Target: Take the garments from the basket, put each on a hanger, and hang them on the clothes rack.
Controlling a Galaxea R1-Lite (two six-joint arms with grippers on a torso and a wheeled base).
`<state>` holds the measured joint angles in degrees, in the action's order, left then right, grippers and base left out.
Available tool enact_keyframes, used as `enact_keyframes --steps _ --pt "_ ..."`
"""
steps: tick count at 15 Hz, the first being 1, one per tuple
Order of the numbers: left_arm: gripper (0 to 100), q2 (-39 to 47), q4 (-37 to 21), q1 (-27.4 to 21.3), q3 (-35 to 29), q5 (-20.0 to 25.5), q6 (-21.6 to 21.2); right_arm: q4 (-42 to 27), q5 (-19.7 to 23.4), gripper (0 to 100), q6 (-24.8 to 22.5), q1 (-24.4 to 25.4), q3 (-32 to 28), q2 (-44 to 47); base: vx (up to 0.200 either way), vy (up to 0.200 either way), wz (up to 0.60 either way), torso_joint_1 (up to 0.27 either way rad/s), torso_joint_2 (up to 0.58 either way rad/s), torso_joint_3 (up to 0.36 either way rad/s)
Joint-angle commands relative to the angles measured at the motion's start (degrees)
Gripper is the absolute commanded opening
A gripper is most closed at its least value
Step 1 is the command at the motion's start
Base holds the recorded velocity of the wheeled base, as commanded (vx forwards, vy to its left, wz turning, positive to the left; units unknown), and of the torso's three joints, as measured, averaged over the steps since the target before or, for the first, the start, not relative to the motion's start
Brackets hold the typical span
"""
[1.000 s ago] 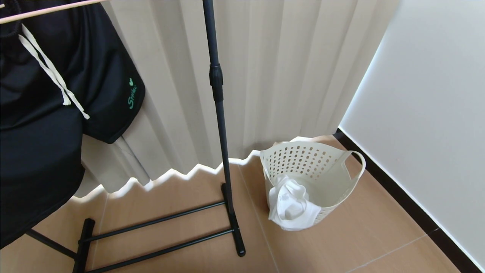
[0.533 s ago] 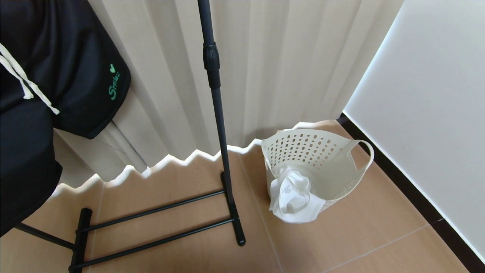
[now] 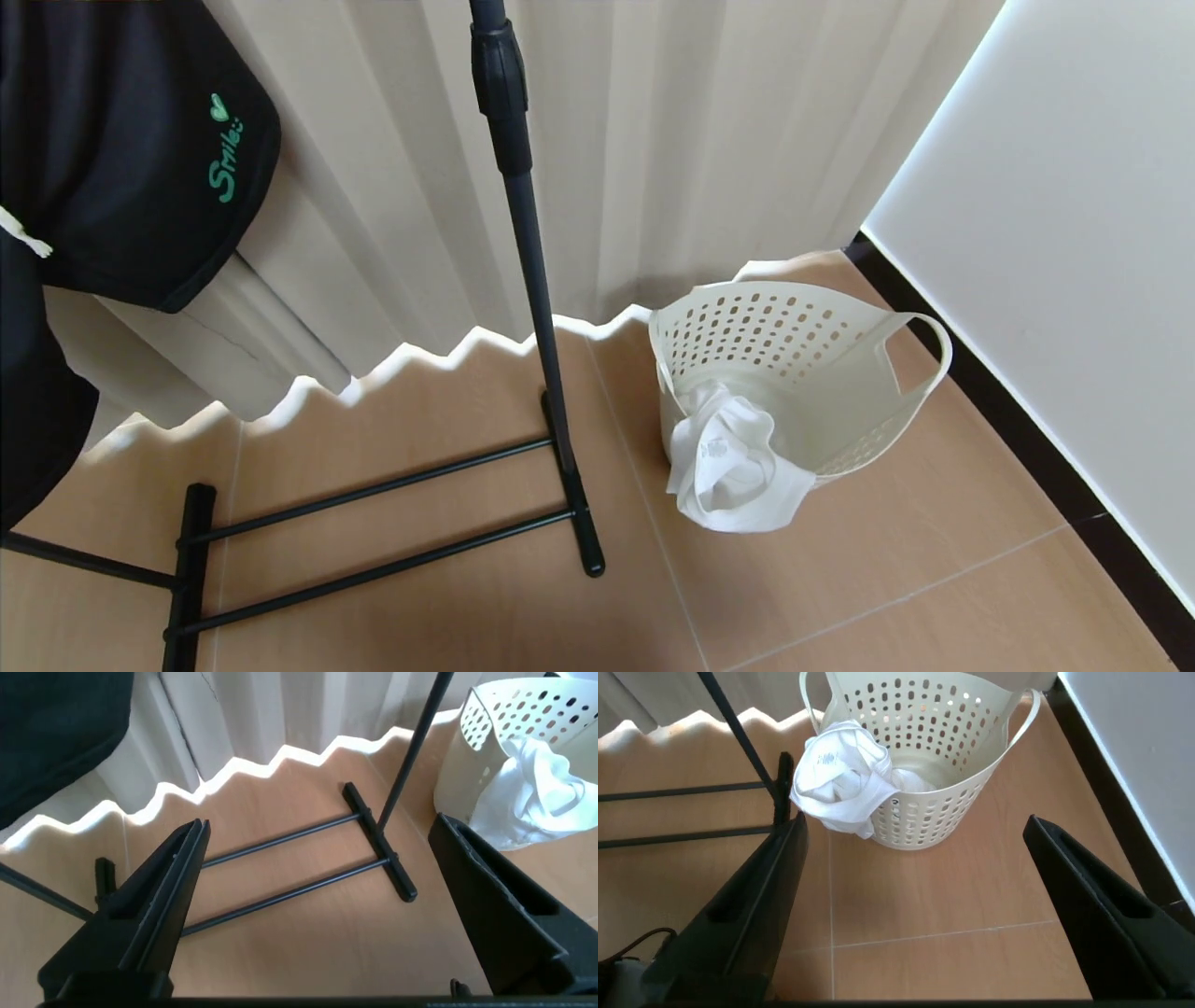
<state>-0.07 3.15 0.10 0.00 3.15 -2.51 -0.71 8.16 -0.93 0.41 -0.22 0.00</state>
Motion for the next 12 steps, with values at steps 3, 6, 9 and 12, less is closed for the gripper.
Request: enact_keyframes --steps 3,6,9,12 --pt "100 0.16 0.02 -0.27 0.00 0.02 0.05 0.00 0.02 100 -0.04 0.02 0.04 0.09 0.000 0.000 0.00 0.001 0.00 -0.196" --pt "100 0.16 0.02 -0.36 0.00 0.02 0.05 0.00 0.02 100 -0.04 0.02 0.04 0.09 0.000 0.000 0.00 0.002 0.00 -0.203" --pt "100 0.16 0.02 -0.36 0.00 0.02 0.05 0.00 0.02 100 -0.04 0.02 -0.04 0.09 0.000 0.000 0.00 -0.002 0.00 -0.194" --pt "100 0.16 0.02 -0.27 0.00 0.02 0.05 0.00 0.02 100 -0.04 0.02 -0.04 0.09 0.000 0.000 0.00 0.004 0.01 -0.198"
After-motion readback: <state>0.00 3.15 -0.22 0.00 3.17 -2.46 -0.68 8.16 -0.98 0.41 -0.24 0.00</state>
